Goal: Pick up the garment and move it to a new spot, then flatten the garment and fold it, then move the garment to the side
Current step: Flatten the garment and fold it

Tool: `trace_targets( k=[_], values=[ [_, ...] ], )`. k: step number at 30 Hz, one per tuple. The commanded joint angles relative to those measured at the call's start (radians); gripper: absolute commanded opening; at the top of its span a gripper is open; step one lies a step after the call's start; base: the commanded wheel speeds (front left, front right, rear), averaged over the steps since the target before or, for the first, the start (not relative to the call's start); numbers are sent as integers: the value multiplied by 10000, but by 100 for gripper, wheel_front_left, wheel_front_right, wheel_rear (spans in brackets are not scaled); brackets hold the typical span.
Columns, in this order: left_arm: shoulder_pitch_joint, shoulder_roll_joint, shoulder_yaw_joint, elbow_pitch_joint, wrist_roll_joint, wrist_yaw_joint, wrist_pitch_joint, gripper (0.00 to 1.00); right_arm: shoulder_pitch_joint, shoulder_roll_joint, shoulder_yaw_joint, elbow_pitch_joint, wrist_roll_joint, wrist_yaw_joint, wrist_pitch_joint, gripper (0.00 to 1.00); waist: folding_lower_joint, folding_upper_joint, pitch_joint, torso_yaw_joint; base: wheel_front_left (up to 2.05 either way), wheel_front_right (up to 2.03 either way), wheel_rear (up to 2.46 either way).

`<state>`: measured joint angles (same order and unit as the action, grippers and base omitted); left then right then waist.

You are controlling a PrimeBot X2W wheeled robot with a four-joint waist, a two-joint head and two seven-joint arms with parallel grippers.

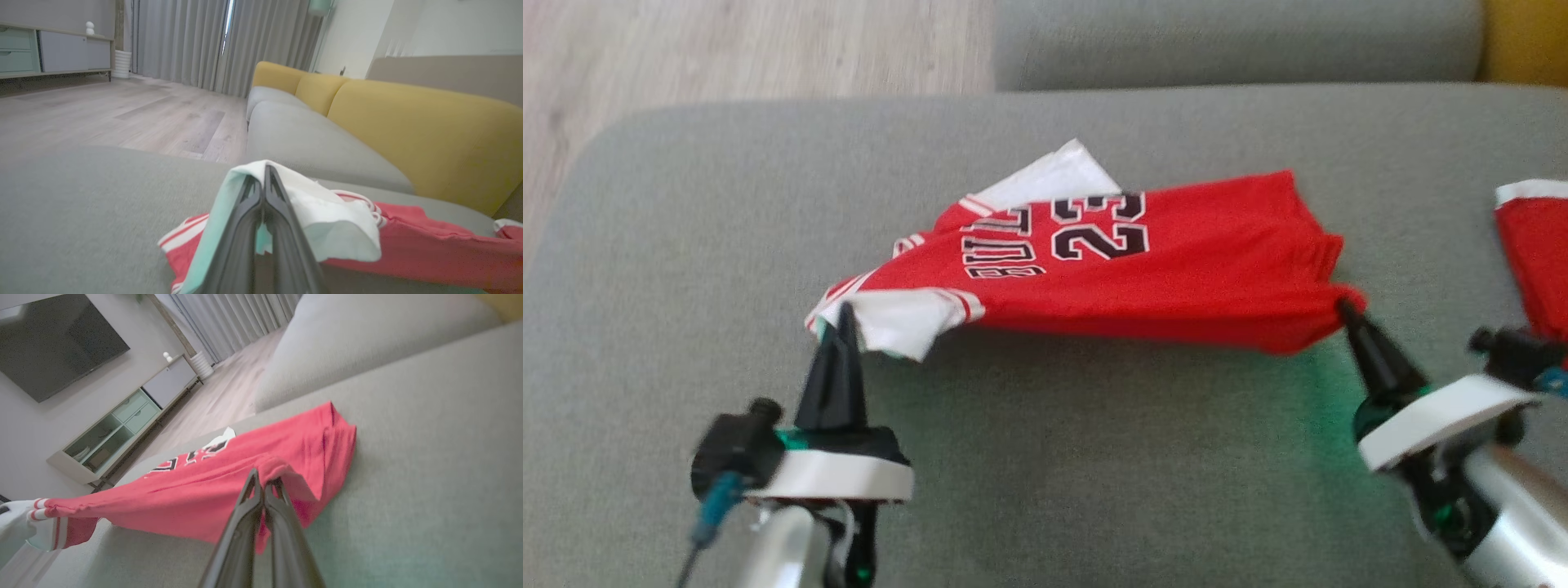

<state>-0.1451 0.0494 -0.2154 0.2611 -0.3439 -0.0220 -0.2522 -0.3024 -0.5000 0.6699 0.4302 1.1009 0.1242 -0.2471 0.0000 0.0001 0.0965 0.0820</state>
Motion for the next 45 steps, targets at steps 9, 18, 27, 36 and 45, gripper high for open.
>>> trace_targets(
  k=[9, 18, 27, 36, 45],
  values=[
    [-1818, 757, 1025, -2575, -1242, -693, 991, 0, -88, -1538, -2319, -3000, -2166, 65, -145, 0, 0, -1, -1342, -556, 0, 0, 0],
    [-4959, 1064, 1012, -3165, -2064, -822, 2689, 0, -1391, -2438, -3373, -4384, -2806, 65, 335, 0, 0, -1, -1295, -894, 0, 0, 0],
    [-8649, 1146, 934, -359, -2162, -770, 3345, 0, -5084, -1708, -2758, -2860, -3517, 65, 954, 0, 0, -1, 332, -1269, 0, 0, 0],
    [-12410, 952, 496, 3120, -1126, -820, 1375, 0, -8916, -902, -1693, 137, -3617, 65, 59, 0, 0, -1, 2173, -1032, 0, 0, 0],
    [-13322, 576, -73, 4699, -1402, -1056, 149, 0, -9618, -1050, -1431, 921, -4378, 65, -143, 0, 0, -1, 2881, -440, 0, 0, 0]
  ],
)
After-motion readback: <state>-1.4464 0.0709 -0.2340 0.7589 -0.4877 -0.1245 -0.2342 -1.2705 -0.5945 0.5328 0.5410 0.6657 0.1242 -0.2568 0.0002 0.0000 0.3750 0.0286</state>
